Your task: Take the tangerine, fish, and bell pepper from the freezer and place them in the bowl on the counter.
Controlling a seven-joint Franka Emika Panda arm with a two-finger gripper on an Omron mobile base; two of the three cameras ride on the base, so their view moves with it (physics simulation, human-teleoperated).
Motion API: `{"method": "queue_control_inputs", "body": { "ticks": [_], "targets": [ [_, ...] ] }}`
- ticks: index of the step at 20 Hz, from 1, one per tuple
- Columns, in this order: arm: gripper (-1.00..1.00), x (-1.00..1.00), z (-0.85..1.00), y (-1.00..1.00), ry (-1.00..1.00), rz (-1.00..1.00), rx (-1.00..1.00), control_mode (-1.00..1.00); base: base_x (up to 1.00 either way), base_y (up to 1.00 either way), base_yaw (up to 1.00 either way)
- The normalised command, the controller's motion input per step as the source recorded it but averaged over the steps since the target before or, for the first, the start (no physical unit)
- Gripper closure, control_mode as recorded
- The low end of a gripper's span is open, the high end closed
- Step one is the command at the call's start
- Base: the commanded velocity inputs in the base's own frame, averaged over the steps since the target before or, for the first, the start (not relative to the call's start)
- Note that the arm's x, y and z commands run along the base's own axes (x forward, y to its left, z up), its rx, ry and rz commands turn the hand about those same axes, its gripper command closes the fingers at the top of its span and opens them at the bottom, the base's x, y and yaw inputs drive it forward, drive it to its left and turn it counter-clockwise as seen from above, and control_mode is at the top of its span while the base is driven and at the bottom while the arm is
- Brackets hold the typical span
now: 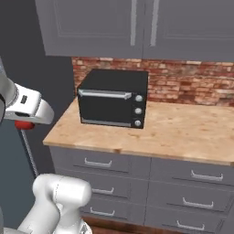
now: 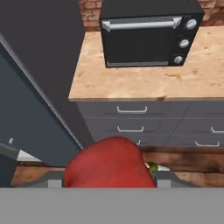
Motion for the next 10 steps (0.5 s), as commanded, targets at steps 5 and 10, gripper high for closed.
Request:
{"method": "queue_control_inputs", "body": {
  "ticks": [5, 10],
  "targets": [
    [1.0, 0.0, 0.0, 0.0, 0.0, 0.0, 0.0, 1.0, 0.0, -1.0, 0.0],
    [1.0, 0.0, 0.0, 0.0, 0.0, 0.0, 0.0, 1.0, 0.04, -1.0, 0.0]
  ]
}}
